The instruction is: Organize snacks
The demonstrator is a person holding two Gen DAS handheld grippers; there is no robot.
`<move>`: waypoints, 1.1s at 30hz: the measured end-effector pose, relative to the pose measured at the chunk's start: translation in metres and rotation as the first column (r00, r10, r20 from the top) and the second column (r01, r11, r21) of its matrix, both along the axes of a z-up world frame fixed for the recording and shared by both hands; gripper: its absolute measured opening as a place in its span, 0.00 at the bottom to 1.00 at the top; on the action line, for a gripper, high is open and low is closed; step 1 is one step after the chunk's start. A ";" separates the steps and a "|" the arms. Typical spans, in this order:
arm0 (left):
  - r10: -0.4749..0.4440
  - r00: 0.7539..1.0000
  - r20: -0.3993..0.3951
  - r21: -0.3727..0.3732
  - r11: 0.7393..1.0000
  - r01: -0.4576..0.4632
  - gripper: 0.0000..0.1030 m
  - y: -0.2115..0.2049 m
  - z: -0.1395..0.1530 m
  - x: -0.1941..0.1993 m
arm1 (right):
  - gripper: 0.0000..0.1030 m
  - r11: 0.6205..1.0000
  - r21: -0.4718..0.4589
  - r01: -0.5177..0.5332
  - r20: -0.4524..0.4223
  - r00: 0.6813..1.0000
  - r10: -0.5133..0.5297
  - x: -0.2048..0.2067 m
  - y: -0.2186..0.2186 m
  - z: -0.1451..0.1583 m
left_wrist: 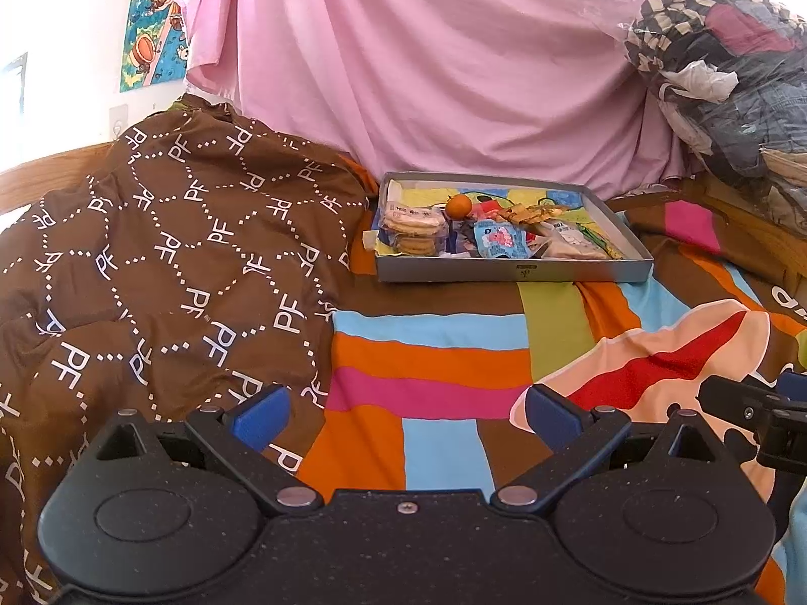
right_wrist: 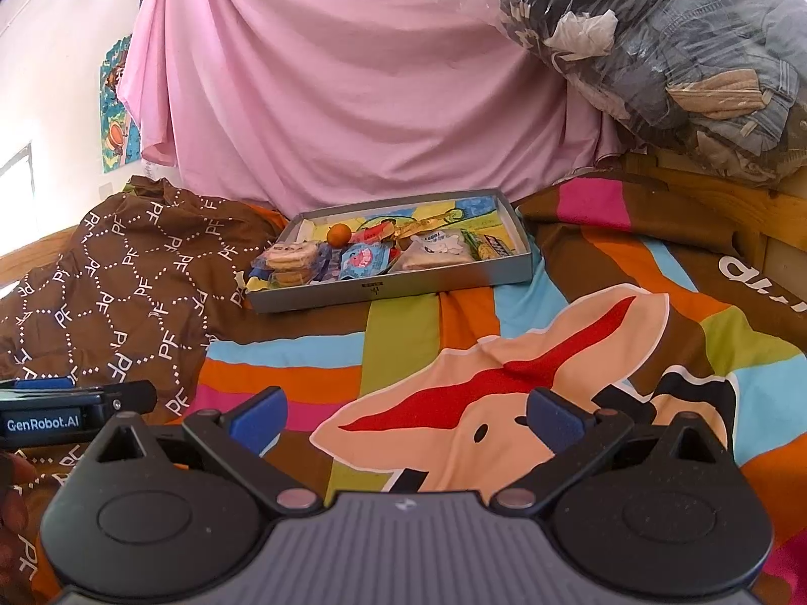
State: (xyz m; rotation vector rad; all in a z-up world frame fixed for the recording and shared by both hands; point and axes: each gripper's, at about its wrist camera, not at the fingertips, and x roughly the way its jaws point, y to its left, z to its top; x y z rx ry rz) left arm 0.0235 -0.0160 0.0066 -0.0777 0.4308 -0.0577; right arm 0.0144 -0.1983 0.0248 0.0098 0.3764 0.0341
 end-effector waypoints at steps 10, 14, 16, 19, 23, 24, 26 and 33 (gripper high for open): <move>0.006 0.999 -0.042 -0.020 1.000 -0.007 0.97 0.000 -0.001 0.002 | 1.00 1.000 -0.002 0.000 -0.002 1.000 0.000 -0.001 0.001 0.000; 0.007 0.998 -0.070 -0.031 0.999 -0.009 0.97 0.000 -0.004 0.003 | 1.00 1.000 -0.005 -0.002 -0.002 1.000 0.002 -0.001 0.001 0.000; 0.002 0.996 -0.084 -0.044 0.999 -0.005 0.97 0.000 -0.005 0.003 | 1.00 1.000 -0.005 -0.003 -0.003 1.000 0.003 -0.001 0.001 0.000; 0.004 0.996 -0.089 -0.041 0.999 -0.008 0.97 -0.001 -0.005 0.003 | 1.00 1.000 -0.007 -0.005 -0.006 1.000 0.005 0.000 0.000 0.000; 0.004 0.996 -0.094 -0.041 0.999 -0.008 0.97 -0.002 -0.006 0.002 | 1.00 1.000 -0.011 -0.007 -0.009 1.000 0.007 0.000 0.001 -0.001; 0.006 0.995 -0.095 -0.038 0.999 -0.010 0.97 -0.002 -0.006 0.002 | 1.00 1.000 -0.011 -0.008 -0.010 1.000 0.008 0.000 0.001 -0.001; 0.010 0.995 -0.099 -0.036 0.999 -0.014 0.97 -0.002 -0.006 0.003 | 1.00 1.000 -0.012 -0.010 -0.010 1.000 0.010 0.000 0.000 -0.001; 0.019 0.995 -0.101 -0.037 0.999 -0.022 0.97 -0.001 -0.006 0.004 | 1.00 1.000 -0.012 -0.008 -0.010 1.000 0.008 0.000 0.000 -0.001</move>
